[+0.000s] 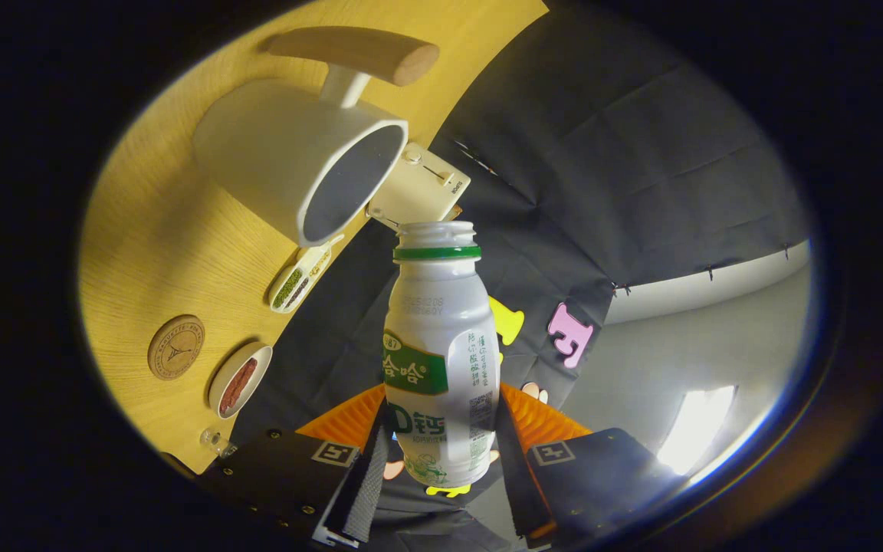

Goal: Take the bottle from table, then pour the juice into the cup, finally place the bottle on the coaster

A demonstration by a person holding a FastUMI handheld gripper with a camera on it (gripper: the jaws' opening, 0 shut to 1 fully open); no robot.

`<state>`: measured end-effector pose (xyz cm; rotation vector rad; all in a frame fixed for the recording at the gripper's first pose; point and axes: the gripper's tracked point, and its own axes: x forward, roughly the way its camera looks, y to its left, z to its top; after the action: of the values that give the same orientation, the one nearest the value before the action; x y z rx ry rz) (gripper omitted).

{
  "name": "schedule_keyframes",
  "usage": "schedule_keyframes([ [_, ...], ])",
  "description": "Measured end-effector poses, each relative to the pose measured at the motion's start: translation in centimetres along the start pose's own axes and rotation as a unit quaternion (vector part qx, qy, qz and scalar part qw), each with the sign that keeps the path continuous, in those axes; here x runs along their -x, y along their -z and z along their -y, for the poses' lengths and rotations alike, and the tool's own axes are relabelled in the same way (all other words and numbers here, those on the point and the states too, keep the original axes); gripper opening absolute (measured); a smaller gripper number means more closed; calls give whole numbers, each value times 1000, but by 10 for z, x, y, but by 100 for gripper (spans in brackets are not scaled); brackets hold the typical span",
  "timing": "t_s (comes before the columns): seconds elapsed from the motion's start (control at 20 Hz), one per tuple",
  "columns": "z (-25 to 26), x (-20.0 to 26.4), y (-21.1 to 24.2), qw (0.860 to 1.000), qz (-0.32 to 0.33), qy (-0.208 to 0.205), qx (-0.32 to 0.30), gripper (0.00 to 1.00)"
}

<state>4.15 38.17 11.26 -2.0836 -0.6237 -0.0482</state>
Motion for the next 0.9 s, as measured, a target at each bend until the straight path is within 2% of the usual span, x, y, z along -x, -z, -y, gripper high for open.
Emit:
schedule_keyframes([
  [0.2, 5, 1, -1, 1000, -3, 4, -15, 67],
  [0.45, -6, 4, -1, 1000, -8, -13, -21, 67],
  [0.6, -29, 7, 7, 996, -15, -40, -81, 67],
  [0.7, -39, 7, 8, 988, -20, -68, -140, 67],
  [0.9, -51, 10, 6, 970, -25, -103, -221, 67],
])
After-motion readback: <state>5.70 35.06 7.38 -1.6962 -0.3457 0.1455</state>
